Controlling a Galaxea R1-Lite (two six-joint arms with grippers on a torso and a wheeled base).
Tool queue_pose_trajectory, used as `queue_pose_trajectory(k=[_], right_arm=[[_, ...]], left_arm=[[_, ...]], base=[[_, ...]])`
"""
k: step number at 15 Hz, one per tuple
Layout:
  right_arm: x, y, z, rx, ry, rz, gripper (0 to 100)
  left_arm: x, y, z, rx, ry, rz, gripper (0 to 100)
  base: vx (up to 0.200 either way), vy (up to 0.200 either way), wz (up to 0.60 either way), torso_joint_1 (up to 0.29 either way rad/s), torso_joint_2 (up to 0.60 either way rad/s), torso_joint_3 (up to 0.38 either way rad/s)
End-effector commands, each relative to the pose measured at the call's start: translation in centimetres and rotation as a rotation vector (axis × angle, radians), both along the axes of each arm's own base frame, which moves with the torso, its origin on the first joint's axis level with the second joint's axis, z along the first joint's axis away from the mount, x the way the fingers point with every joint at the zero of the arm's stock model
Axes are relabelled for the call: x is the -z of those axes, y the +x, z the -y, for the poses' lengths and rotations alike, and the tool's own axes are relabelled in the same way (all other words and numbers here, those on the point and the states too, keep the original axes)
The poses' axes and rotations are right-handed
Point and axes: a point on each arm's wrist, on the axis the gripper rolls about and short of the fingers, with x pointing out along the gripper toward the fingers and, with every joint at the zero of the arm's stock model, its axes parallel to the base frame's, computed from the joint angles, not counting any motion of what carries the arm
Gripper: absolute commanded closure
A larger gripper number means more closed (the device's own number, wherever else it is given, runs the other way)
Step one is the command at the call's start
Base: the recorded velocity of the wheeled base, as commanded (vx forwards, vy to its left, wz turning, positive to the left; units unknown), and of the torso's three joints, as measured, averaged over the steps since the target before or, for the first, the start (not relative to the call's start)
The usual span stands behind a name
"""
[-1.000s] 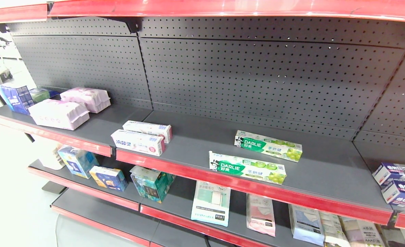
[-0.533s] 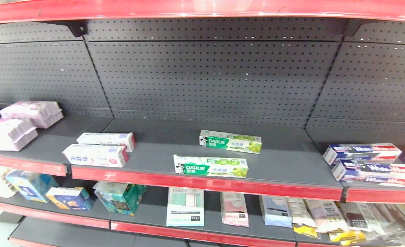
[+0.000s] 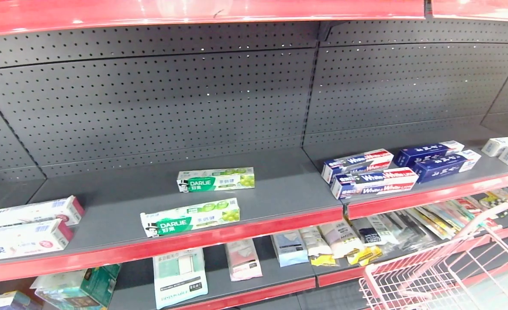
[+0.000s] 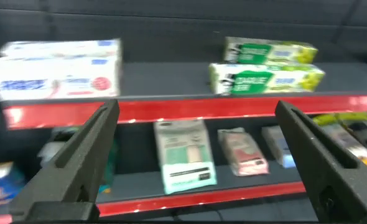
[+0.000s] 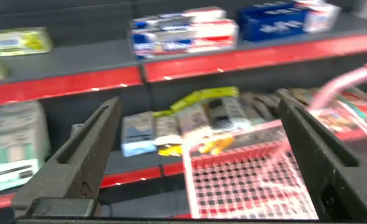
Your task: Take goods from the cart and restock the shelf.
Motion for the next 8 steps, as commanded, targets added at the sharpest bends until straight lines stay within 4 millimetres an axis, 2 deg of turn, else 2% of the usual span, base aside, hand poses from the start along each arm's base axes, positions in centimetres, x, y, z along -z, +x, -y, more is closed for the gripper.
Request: queue_pose_trajectory(k=[1,2,3,4,5,6,7,8], right_arm=[[0.0,0.0,0.0,-0.001,-0.002,-0.001,0],[0.0,0.0,0.0,-0.001,-0.004,-0.001,0],[0.0,0.0,0.0,-0.001,-0.004,-0.001,0],[0.0,0.0,0.0,-0.003,-0.004,-0.001,0],[0.0,0.0,0.0,-0.003,-0.004,-0.001,0],[0.0,0.0,0.0,-0.003,-0.004,-0.001,0],[0.0,0.0,0.0,-0.003,-0.004,-0.003,0],[0.0,0.0,0.0,-0.001,-0.004,-0.001,0]], left_arm=[[0.0,0.0,0.0,-0.004,-0.006,0.002,0],[-0.2,0.0,0.0,0.010,0.000,0.004,0],[-2.1,-0.1,0.0,0.032,-0.006,0.016,0],[-6.6,1.0,0.0,0.019,-0.067,-0.017,0],[-10.2,2.5,-0.1,-0.008,-0.170,-0.024,0],[-14.4,6.0,-0.2,-0.089,-0.218,-0.073,0],[-15.3,8.0,-0.3,-0.148,-0.192,-0.124,0],[-14.9,11.7,-1.0,-0.269,-0.055,-0.281,0]], base=[[0.000,0.000,0.00,0.000,0.00,0.000],[0.000,0.000,0.00,0.000,0.00,0.000],[0.000,0.000,0.00,0.000,0.00,0.000],[0.000,0.000,0.00,0.000,0.00,0.000],[0.000,0.000,0.00,0.000,0.00,0.000],[0.000,0.000,0.00,0.000,0.00,0.000],[0.000,0.000,0.00,0.000,0.00,0.000],[0.000,0.000,0.00,0.000,0.00,0.000]])
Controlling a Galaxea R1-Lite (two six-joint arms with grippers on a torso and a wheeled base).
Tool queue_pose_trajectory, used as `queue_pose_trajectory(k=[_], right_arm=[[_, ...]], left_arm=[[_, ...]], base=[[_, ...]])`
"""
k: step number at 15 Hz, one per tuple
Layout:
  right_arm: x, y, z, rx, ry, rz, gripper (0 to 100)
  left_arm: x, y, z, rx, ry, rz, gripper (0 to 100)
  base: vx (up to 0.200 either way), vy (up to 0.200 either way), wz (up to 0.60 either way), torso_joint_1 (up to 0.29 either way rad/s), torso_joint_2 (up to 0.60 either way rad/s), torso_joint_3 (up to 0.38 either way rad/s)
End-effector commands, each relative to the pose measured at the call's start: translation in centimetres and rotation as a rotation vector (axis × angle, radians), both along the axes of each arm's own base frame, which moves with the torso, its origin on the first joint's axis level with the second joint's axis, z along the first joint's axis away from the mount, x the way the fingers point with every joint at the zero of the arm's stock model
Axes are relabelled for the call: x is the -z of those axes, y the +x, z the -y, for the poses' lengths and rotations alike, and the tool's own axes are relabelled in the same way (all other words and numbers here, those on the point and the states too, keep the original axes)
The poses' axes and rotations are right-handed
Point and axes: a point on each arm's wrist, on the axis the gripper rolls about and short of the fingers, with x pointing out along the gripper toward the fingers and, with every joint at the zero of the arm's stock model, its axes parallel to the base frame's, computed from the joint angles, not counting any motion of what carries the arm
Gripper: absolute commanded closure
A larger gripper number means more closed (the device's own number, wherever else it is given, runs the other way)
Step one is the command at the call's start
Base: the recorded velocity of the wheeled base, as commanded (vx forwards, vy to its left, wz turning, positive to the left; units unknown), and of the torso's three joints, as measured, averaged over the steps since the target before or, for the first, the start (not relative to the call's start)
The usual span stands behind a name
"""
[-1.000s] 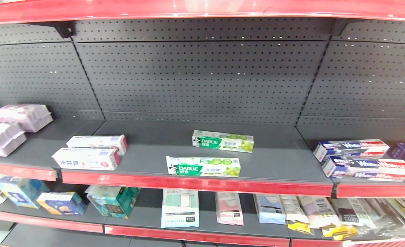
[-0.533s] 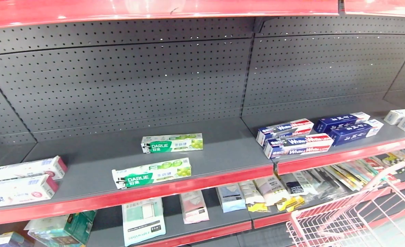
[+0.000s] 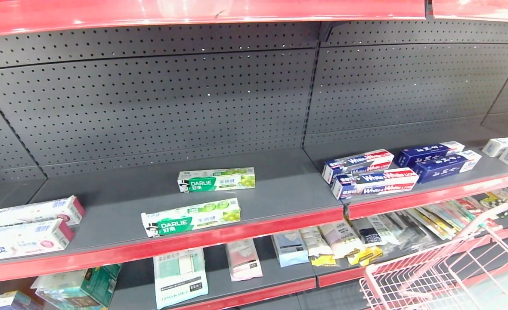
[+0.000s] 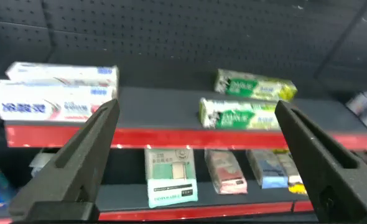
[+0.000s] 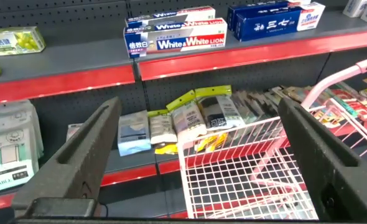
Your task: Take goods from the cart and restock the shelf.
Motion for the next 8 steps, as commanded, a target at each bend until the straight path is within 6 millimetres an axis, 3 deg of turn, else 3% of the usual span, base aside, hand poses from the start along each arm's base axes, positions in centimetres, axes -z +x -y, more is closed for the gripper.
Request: queue_pose_trajectory(k=[1,6,8], right_arm=[[0.0,0.0,0.0,0.000,0.000,0.000,0],[0.0,0.0,0.0,-0.002,0.000,0.000,0],[0.0,0.0,0.0,0.000,0.000,0.000,0]], left_arm=[[-5.7,11.8,-1.4,-0.251,0.124,-0.381,0],[-1.7,18.3,-1.8,-0.147,0.142,-0.635,0],[-0.8,19.5,-1.1,-0.098,0.155,-0.675,0]], base=[[0.000,0.000,0.00,0.000,0.00,0.000],[0.000,0.000,0.00,0.000,0.00,0.000],[0.000,0.000,0.00,0.000,0.00,0.000]])
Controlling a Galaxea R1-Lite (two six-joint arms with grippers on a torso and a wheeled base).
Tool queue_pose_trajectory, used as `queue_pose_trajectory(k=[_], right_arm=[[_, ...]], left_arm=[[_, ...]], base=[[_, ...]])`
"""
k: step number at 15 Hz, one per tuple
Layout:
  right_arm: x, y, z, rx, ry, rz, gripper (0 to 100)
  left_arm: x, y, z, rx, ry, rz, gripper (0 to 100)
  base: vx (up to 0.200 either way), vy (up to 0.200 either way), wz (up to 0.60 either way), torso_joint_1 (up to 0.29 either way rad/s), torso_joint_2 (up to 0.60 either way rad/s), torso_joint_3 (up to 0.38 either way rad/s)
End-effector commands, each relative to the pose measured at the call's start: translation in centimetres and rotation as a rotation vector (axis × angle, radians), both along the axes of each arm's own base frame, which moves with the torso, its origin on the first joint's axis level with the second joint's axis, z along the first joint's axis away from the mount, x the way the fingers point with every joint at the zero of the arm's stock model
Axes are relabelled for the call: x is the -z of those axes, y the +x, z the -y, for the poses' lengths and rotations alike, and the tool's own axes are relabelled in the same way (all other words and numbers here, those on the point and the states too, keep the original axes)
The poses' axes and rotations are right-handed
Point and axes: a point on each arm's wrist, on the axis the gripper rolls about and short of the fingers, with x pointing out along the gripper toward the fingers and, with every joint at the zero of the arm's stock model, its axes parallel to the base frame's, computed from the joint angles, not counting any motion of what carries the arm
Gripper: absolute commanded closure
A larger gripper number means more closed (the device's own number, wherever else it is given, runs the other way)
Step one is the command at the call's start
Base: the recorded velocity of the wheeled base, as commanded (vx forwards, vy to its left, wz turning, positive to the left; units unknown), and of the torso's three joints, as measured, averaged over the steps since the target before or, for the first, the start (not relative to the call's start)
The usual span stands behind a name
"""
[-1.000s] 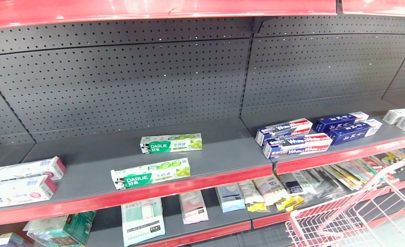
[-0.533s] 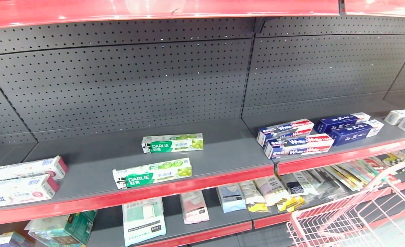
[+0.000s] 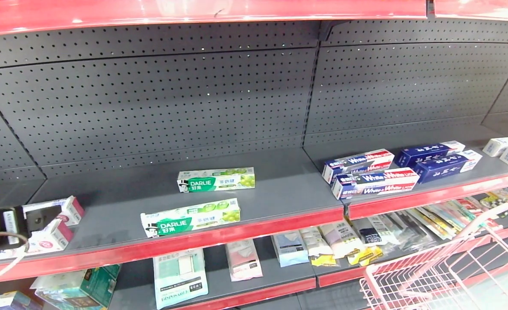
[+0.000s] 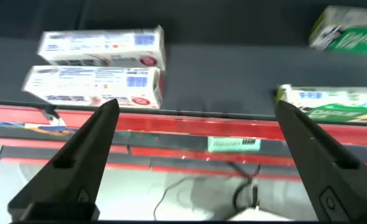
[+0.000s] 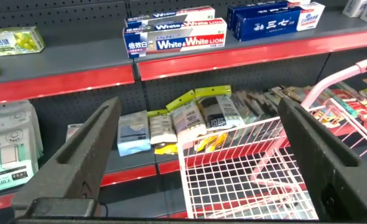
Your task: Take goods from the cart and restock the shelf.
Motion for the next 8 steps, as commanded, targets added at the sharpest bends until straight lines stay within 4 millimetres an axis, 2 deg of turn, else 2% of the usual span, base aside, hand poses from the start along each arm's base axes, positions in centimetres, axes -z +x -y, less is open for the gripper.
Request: queue_pose_trajectory(k=[1,4,8], right_arm=[[0.0,0.0,0.0,0.000,0.000,0.000,0],[0.0,0.0,0.0,0.000,0.000,0.000,0],[0.0,0.0,0.0,0.000,0.000,0.000,0]], left_arm=[[2.7,3.6,0.7,0.057,-0.004,-0.164,0],[4.2,4.2,1.6,0.095,0.009,-0.228,0],[5.6,5.1,1.6,0.095,0.006,-0.282,0]], base=[[0.000,0.000,0.00,0.000,0.00,0.000],[0.000,0.000,0.00,0.000,0.00,0.000],[0.000,0.000,0.00,0.000,0.00,0.000]])
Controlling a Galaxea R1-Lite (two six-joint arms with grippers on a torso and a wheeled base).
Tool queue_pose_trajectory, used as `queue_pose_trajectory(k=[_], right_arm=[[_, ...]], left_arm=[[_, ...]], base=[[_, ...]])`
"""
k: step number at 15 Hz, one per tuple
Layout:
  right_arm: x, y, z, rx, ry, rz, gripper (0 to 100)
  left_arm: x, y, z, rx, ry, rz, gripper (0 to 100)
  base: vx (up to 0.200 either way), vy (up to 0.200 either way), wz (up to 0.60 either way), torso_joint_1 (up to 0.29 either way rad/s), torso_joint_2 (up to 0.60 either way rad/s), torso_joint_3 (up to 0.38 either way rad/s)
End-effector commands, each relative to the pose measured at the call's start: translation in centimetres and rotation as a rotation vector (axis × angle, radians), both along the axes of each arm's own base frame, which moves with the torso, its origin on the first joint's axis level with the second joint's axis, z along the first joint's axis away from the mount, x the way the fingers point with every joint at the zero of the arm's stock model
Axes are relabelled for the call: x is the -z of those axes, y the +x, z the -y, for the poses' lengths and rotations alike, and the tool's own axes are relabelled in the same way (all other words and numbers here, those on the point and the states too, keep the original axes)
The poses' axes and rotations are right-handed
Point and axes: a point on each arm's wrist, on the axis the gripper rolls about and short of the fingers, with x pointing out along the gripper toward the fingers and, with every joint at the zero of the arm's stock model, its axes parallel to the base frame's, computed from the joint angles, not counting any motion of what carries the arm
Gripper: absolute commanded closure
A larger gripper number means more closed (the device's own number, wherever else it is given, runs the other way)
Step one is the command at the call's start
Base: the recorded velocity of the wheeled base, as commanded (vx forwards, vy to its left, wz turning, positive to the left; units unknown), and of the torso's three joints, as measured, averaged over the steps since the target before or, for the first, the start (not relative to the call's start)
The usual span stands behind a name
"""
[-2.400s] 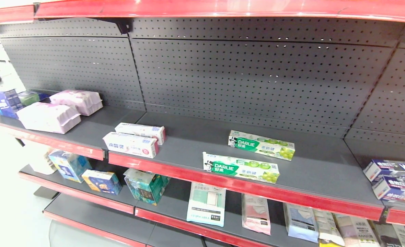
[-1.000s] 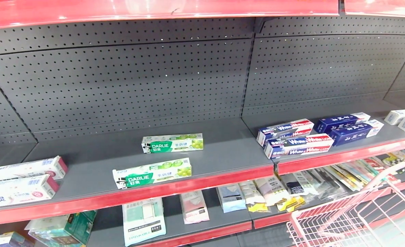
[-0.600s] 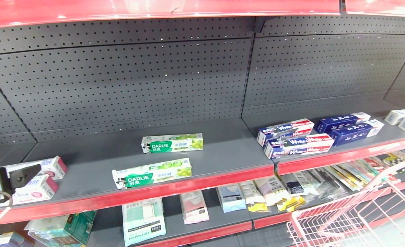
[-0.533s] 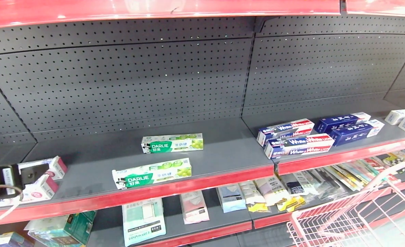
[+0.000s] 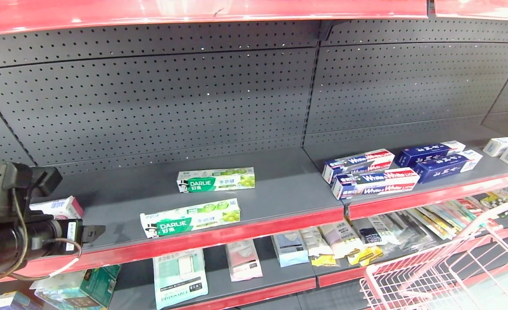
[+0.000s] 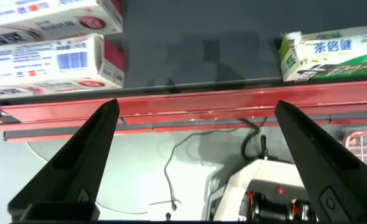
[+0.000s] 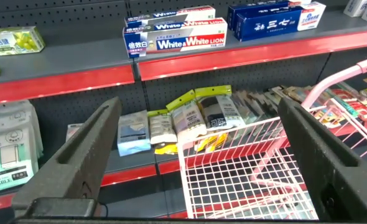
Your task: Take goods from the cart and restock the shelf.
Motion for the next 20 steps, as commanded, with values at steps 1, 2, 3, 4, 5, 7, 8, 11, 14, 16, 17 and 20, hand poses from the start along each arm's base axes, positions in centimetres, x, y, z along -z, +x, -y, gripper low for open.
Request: queue_pose_trajectory(k=[1,2,3,4,5,7,8,11,14,16,17,20], right_arm=[[0.0,0.0,0.0,0.000,0.000,0.000,0],[0.0,0.0,0.0,0.000,0.000,0.000,0],[0.0,0.0,0.0,0.000,0.000,0.000,0],[0.0,0.0,0.0,0.000,0.000,0.000,0],[0.0,0.0,0.0,0.000,0.000,0.000,0],[0.0,0.0,0.0,0.000,0.000,0.000,0],[0.0,0.0,0.0,0.000,0.000,0.000,0],[0.0,0.0,0.0,-0.001,0.000,0.000,0],[0.0,0.0,0.0,0.000,0.000,0.000,0],[0.0,0.0,0.0,0.000,0.000,0.000,0],[0.0,0.0,0.0,0.000,0.000,0.000,0],[0.0,0.0,0.0,-0.001,0.000,0.000,0]], left_arm=[[1.4,1.1,0.0,0.000,0.001,-0.061,0],[1.6,1.6,0.0,-0.003,0.002,-0.068,0],[1.6,1.7,0.0,-0.003,0.002,-0.070,0],[1.8,2.6,0.0,0.000,0.002,-0.079,0],[2.0,3.0,0.0,0.001,0.003,-0.090,0],[2.1,4.5,0.1,0.000,0.002,-0.070,0],[2.2,5.2,0.1,-0.003,0.002,-0.054,0],[2.6,6.3,0.1,-0.004,0.013,-0.062,0],[3.1,6.5,0.1,0.031,0.051,-0.091,0],[3.3,6.8,0.1,0.047,0.063,-0.104,0],[3.5,6.8,0.2,0.057,0.071,-0.110,0],[3.8,7.2,0.5,0.089,0.089,-0.126,0]], base=[[0.000,0.000,0.00,0.000,0.00,0.000],[0.000,0.000,0.00,0.000,0.00,0.000],[0.000,0.000,0.00,0.000,0.00,0.000],[0.000,0.000,0.00,0.000,0.00,0.000],[0.000,0.000,0.00,0.000,0.00,0.000],[0.000,0.000,0.00,0.000,0.00,0.000],[0.000,0.000,0.00,0.000,0.00,0.000],[0.000,0.000,0.00,0.000,0.00,0.000],[0.000,0.000,0.00,0.000,0.00,0.000],[0.000,0.000,0.00,0.000,0.00,0.000],[0.000,0.000,0.00,0.000,0.00,0.000],[0.000,0.000,0.00,0.000,0.00,0.000]])
